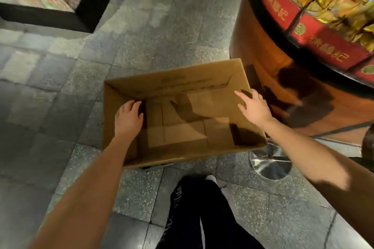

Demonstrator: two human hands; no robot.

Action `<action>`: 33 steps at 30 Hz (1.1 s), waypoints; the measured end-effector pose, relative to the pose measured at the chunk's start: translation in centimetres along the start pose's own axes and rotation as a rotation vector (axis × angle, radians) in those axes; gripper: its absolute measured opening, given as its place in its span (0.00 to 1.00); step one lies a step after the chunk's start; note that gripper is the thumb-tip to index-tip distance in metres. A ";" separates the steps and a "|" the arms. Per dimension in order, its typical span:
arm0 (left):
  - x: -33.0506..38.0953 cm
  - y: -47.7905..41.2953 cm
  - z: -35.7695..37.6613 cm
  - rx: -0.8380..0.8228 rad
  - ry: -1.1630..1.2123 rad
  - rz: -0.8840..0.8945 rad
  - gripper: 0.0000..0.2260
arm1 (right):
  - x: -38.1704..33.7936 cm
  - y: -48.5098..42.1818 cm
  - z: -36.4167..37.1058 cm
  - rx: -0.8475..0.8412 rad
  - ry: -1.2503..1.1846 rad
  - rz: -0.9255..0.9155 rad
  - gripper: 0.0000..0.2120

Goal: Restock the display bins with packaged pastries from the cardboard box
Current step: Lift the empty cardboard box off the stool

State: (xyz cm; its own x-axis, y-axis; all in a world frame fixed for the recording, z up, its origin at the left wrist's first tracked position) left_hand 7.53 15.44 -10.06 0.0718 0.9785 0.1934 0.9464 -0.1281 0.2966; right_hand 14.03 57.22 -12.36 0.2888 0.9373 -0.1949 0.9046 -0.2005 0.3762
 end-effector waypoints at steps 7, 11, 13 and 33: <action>-8.5 -4.1 2.3 0.095 0.079 -0.225 0.20 | 2.0 -7.0 3.1 0.035 -0.019 0.070 0.25; -11.8 -4.5 5.1 0.034 0.148 -0.345 0.21 | 2.1 -8.2 4.5 0.075 0.048 0.083 0.23; -12.5 -4.7 5.5 0.071 0.125 -0.367 0.20 | 2.6 -8.9 4.5 0.081 0.039 0.073 0.24; -17.2 -7.0 5.2 -0.002 0.387 -0.401 0.21 | 2.7 -9.7 3.1 0.121 -0.170 0.037 0.26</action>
State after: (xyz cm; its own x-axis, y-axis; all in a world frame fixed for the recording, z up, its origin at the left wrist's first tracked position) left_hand 1.31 0.38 -20.36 -0.4149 0.8199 0.3945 0.8752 0.2411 0.4194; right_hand 7.06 60.80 -19.36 0.3619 0.8694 -0.3366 0.9205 -0.2762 0.2763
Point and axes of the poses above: each hand's wrist, its own y-axis away from the middle knuckle, its own z-axis out of the palm, x = y × z, the point moved 7 cm from there along -y, towards the middle knuckle, and after that the axes turned 6 degrees about -x, right-handed, at the moved point
